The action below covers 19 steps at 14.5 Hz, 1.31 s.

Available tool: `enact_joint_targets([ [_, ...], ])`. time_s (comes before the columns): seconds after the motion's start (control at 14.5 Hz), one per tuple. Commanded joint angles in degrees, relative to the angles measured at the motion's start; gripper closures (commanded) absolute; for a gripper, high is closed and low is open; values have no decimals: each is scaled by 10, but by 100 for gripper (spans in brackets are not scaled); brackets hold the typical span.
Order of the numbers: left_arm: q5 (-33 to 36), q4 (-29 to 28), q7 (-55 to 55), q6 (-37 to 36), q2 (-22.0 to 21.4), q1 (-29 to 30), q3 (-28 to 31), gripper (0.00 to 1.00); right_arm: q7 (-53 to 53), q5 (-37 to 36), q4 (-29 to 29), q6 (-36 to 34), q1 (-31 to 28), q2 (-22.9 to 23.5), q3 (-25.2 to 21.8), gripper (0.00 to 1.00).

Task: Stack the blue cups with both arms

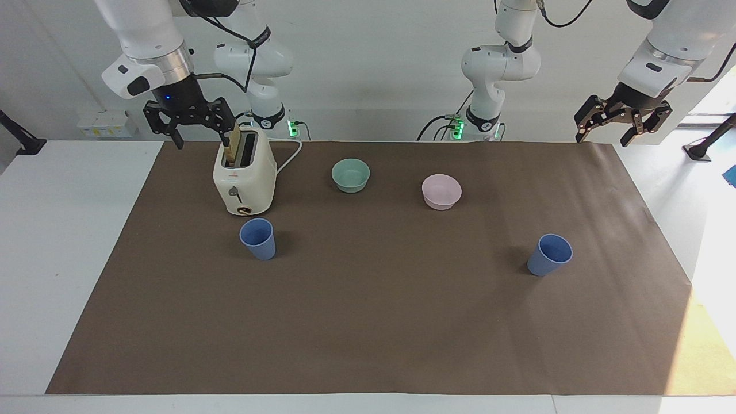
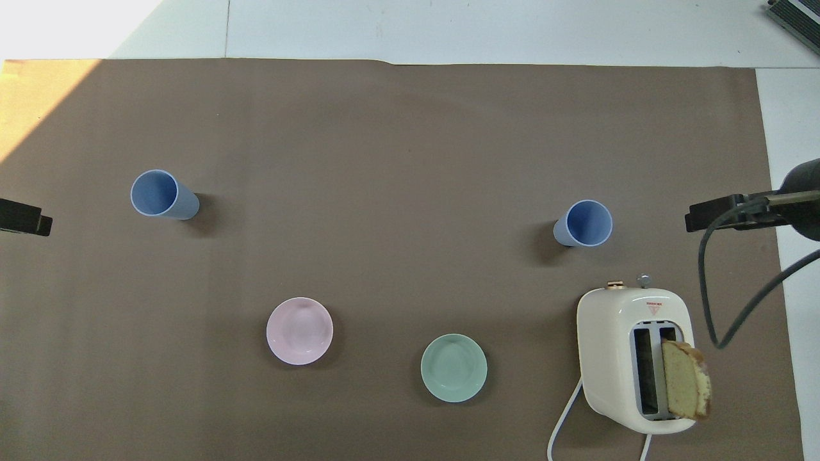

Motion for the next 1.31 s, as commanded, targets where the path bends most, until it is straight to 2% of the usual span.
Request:
enact_joint_targets([
  [0.0,2,-3,9,-7,-7,8,-4,0,7,10,-3,4,3,-2,-4,0],
  [1.24,3,-2,-1,-15,-7,9,-6,0,7,10,-3,4,3,-2,-4,0],
])
